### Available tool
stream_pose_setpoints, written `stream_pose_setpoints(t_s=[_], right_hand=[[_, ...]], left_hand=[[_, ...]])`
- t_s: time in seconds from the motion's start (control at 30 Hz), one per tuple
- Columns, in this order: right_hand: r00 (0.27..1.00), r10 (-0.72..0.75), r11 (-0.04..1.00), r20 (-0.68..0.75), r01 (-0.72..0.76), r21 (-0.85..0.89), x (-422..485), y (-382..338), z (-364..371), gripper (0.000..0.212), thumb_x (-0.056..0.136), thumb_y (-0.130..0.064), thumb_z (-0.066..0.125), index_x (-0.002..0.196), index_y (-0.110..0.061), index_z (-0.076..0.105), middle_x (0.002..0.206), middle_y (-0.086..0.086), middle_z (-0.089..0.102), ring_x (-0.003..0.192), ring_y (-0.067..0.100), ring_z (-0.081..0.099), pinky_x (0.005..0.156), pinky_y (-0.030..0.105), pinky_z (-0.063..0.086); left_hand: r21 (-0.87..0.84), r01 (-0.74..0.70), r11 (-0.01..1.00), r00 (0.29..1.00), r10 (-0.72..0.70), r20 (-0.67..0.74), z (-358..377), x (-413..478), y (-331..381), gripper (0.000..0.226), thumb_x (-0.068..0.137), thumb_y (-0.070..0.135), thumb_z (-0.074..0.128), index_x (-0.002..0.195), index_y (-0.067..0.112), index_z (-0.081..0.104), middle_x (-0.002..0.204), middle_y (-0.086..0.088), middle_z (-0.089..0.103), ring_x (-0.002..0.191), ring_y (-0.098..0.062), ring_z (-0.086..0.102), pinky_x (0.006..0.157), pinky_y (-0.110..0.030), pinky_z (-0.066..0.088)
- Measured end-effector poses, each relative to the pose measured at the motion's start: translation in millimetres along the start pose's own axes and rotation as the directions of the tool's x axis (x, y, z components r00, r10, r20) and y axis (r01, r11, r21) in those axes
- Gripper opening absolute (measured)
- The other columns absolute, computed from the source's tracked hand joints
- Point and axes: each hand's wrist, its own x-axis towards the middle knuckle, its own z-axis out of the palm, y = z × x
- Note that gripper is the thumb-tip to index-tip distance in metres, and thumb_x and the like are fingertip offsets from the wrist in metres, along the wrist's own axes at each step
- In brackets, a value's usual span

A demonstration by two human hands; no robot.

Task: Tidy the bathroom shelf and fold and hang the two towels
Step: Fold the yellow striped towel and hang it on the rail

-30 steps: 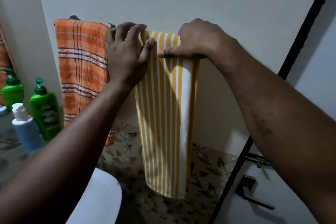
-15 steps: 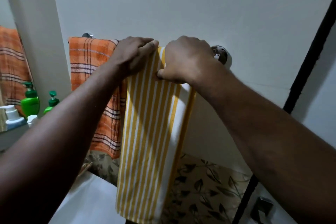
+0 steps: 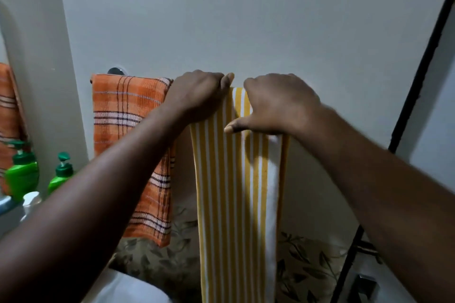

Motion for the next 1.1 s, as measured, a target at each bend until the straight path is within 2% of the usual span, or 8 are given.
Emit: stream_pose_setpoints(t_s=[0.2,0.33,0.4,0.5,0.63,0.73,0.93,1.1], right_hand=[[0.983,0.084,0.996,-0.161,-0.088,-0.023,-16,-23,28,0.122,0.064,-0.105,0.031,0.143,-0.013,0.043,0.138,0.007,0.056,0.126,0.026,0.052,0.109,0.043,0.038],[0.996,0.084,0.996,-0.023,-0.084,-0.005,-1,-17,13,0.119,0.06,-0.106,0.035,0.133,-0.014,0.05,0.129,0.007,0.062,0.115,0.028,0.059,0.088,0.044,0.045],[0.997,0.061,0.998,0.056,-0.063,0.016,7,-11,4,0.114,0.063,-0.105,0.04,0.134,-0.016,0.05,0.128,0.005,0.063,0.111,0.027,0.061,0.079,0.041,0.045],[0.998,0.046,0.998,-0.052,-0.049,-0.048,-2,-14,8,0.121,0.068,-0.102,0.036,0.149,-0.013,0.04,0.148,0.008,0.053,0.132,0.029,0.051,0.108,0.047,0.041],[0.963,0.069,0.996,-0.26,-0.081,-0.036,-39,-36,38,0.129,0.075,-0.098,0.025,0.16,-0.001,0.028,0.164,0.017,0.034,0.152,0.034,0.031,0.127,0.05,0.023],[0.976,0.082,0.995,-0.202,-0.092,-0.045,-34,-36,47,0.138,0.07,-0.102,0.023,0.164,-0.001,0.012,0.171,0.016,0.017,0.159,0.033,0.014,0.131,0.05,0.01],[0.996,0.052,0.999,-0.076,-0.052,0.01,1,-19,14,0.116,0.069,-0.089,0.061,0.151,-0.011,0.036,0.148,0.009,0.051,0.137,0.029,0.047,0.117,0.043,0.034],[0.98,0.117,0.992,-0.163,-0.122,-0.02,-19,-33,13,0.116,0.075,-0.092,0.053,0.153,-0.008,0.035,0.149,0.011,0.051,0.139,0.03,0.046,0.121,0.046,0.032]], left_hand=[[-0.003,0.16,0.987,0.915,-0.147,0.375,-15,39,7,0.05,0.11,0.046,0.035,0.114,0.008,0.068,0.132,-0.024,0.063,0.117,-0.039,0.06,0.094,-0.042,0.045],[-0.097,-0.125,0.987,0.973,0.103,-0.208,2,-2,-5,0.033,0.106,0.04,0.044,0.095,0.014,0.062,0.096,-0.01,0.07,0.089,-0.033,0.062,0.07,-0.039,0.044],[-0.13,-0.211,0.969,0.938,0.163,-0.307,12,-28,-18,0.027,0.103,0.035,0.052,0.113,0.015,0.067,0.107,-0.006,0.072,0.097,-0.028,0.062,0.08,-0.039,0.047],[-0.083,-0.223,0.971,0.949,0.197,-0.248,23,-39,-31,0.038,0.101,0.032,0.056,0.134,0.014,0.064,0.13,-0.007,0.07,0.119,-0.029,0.062,0.102,-0.043,0.045],[-0.06,-0.257,0.965,0.954,0.244,-0.173,11,-21,-31,0.035,0.106,0.032,0.048,0.127,0.014,0.069,0.122,-0.01,0.074,0.11,-0.035,0.068,0.095,-0.042,0.05],[0.023,-0.295,0.955,0.944,0.295,-0.147,-6,-18,-27,0.035,0.105,0.028,0.044,0.122,0.014,0.072,0.125,-0.009,0.075,0.112,-0.032,0.069,0.1,-0.041,0.049],[-0.017,-0.308,0.951,0.942,0.302,-0.147,3,-37,-14,0.049,0.102,0.031,0.045,0.143,0.01,0.059,0.142,-0.012,0.065,0.13,-0.032,0.06,0.113,-0.045,0.044],[-0.326,-0.102,0.94,0.974,0.162,0.162,-24,-3,-16,0.039,0.111,0.042,0.039,0.107,0.023,0.073,0.109,-0.006,0.074,0.107,-0.03,0.065,0.079,-0.034,0.041]])
